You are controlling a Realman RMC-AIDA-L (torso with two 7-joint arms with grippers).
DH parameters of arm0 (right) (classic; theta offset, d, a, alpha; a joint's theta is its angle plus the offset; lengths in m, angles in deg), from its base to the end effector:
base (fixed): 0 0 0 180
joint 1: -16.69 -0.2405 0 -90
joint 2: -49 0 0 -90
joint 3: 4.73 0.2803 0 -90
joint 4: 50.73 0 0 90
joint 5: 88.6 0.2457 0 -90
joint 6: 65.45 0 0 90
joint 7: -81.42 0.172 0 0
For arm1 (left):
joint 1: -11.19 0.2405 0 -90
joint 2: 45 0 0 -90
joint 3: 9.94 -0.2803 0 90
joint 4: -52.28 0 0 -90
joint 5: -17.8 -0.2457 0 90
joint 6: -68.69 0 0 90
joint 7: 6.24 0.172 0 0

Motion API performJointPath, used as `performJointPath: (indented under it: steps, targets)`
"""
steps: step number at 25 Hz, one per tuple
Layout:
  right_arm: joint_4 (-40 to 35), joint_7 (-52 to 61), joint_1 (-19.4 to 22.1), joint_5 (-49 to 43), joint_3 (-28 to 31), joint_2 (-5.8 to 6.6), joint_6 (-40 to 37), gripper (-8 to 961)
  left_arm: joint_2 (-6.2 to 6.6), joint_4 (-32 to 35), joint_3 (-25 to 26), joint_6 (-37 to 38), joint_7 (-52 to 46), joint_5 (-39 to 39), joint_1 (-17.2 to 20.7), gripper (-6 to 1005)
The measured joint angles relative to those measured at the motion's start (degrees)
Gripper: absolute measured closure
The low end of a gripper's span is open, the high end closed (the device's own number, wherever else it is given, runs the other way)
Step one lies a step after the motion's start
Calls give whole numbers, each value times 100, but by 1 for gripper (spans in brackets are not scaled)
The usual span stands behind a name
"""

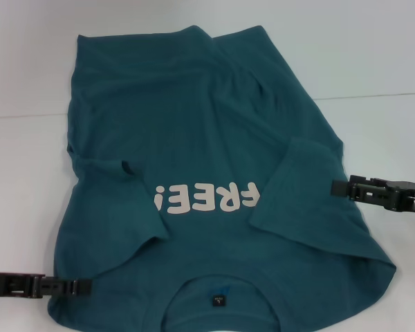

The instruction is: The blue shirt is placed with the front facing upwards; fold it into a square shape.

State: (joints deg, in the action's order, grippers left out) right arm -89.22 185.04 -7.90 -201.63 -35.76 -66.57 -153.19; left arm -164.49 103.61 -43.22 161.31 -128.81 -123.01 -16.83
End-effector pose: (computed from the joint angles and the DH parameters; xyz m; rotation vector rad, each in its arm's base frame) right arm 0.3507 0.3688 0.0234 -2.3247 1.2885 0.8347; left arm -0.3518 0.3537 0.0009 -2.4312 -1.6008 -0.2328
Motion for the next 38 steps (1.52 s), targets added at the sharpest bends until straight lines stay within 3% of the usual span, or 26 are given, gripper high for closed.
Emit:
performJointPath:
  steps: [12, 38]
  targets:
    - [8, -11, -17, 2, 0, -28, 38, 12, 46, 73, 76, -65, 6, -85, 103, 80]
    - [9, 0, 16, 0, 124, -44, -7, 11, -15, 53, -63, -70, 41, -244, 28, 80]
